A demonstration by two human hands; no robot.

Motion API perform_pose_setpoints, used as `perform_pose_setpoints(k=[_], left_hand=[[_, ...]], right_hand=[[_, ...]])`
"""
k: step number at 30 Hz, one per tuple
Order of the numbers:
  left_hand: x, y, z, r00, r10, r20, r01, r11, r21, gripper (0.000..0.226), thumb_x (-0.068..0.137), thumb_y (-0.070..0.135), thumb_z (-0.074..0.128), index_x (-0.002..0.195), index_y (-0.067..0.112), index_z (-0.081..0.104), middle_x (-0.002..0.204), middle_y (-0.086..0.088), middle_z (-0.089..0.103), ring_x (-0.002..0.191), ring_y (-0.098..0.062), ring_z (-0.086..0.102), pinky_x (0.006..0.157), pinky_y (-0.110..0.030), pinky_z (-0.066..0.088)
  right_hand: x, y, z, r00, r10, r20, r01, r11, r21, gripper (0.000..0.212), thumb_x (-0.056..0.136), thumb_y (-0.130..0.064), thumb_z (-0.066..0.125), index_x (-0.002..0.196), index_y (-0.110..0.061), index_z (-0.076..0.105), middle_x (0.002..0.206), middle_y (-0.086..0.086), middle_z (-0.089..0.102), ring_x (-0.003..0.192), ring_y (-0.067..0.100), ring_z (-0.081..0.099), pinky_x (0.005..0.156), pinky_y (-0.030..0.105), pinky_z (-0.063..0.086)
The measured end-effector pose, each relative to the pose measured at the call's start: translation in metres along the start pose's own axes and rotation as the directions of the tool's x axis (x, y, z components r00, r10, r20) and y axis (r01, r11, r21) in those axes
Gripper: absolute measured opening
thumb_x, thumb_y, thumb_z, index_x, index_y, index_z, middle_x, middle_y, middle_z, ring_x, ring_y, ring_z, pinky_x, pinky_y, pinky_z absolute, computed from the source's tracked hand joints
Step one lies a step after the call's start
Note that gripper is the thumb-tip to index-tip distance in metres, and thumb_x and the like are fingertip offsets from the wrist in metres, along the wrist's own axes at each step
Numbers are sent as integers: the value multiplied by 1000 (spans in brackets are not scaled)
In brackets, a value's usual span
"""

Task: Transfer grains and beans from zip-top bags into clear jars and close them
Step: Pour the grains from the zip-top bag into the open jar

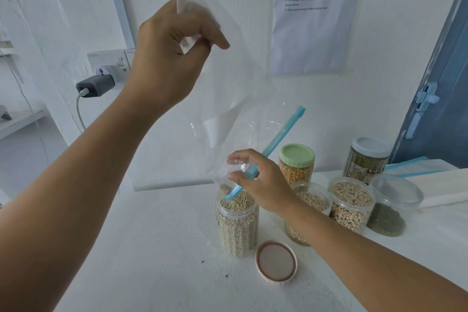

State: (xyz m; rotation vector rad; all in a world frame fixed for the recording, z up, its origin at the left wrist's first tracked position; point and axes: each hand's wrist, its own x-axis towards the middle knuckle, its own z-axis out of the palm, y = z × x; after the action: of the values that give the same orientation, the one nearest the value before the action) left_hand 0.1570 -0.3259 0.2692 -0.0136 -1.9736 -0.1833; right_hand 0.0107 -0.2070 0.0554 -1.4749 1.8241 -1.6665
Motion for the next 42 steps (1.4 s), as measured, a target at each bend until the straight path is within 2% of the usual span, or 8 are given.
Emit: perform_pose_setpoints(k=[6, 9, 14, 20, 28, 32, 37, 42], left_hand=[[1, 3, 1, 1000, 19, 1, -19, 1000, -3, 22, 95, 2, 62, 93, 14, 80, 107, 0, 68, 102, 2, 60, 88, -19, 50], [1, 5, 2, 1000, 23, 4, -23, 1000, -5, 21, 95, 2, 62, 93, 14, 80, 106, 1, 68, 101, 0, 61, 86, -17, 49], [3, 8, 2, 999, 29, -19, -30, 999, -21, 22, 95, 1, 63, 92, 15, 80, 104, 2, 67, 100, -5, 62, 85, -18, 48], [4, 11, 4, 999, 42, -24, -43, 999, -19, 22, 95, 1, 62, 91, 14, 80, 104, -2, 69, 101, -2, 61, 85, -16, 47], [8, 12, 5, 999, 44, -28, -45, 999, -24, 24, 93, 0, 61, 91, 15, 80, 104, 0, 68, 102, -2, 61, 86, -16, 47], [7, 11, 6, 999, 42, -19, -43, 999, -13, 22, 94, 0, 62, 91, 13, 80, 104, -1, 68, 101, -2, 61, 85, -15, 46], [6, 10, 7, 999, 43, -2, -44, 999, -23, 24, 94, 0, 61, 91, 16, 79, 104, 0, 68, 101, -3, 61, 86, -17, 48], [6, 8, 7, 998, 59, 5, -59, 998, -16, 24, 94, 0, 61, 91, 16, 79, 104, -1, 68, 101, -5, 62, 86, -18, 49]], right_hand=[[-1, 5, -2, 999, 2, -35, -2, 1000, 12, 32, 94, -18, 77, 122, -29, 67, 123, -18, 69, 106, -1, 70, 95, 15, 51], [-1, 6, -2, 1000, -27, -10, 26, 997, -70, 36, 94, -21, 76, 126, -32, 64, 126, -19, 67, 119, -8, 59, 95, 9, 45], [-1, 8, 2, 1000, -31, -3, 31, 997, -76, 47, 95, -20, 75, 133, -39, 55, 129, -16, 67, 124, 1, 61, 99, 22, 54], [-1, 5, 0, 996, 0, -93, 2, 1000, 19, 43, 88, -8, 81, 121, -30, 63, 93, -4, 75, 90, 7, 74, 81, 20, 59], [-2, 4, 4, 995, -54, -85, 52, 998, -19, 62, 82, -21, 88, 131, -39, 54, 98, -1, 59, 88, 14, 68, 82, 21, 58], [-2, 1, 4, 993, -57, -106, 51, 997, -51, 56, 83, -23, 88, 129, -33, 57, 89, -4, 55, 81, 14, 63, 77, 17, 55], [-1, 3, 3, 1000, -15, -3, 15, 1000, 2, 44, 95, -9, 73, 130, -32, 60, 105, -1, 63, 81, 3, 67, 69, 16, 54], [-2, 3, 3, 1000, 16, 2, -16, 1000, 6, 41, 93, -10, 76, 124, -32, 62, 100, -4, 64, 86, 5, 70, 73, 18, 57]])
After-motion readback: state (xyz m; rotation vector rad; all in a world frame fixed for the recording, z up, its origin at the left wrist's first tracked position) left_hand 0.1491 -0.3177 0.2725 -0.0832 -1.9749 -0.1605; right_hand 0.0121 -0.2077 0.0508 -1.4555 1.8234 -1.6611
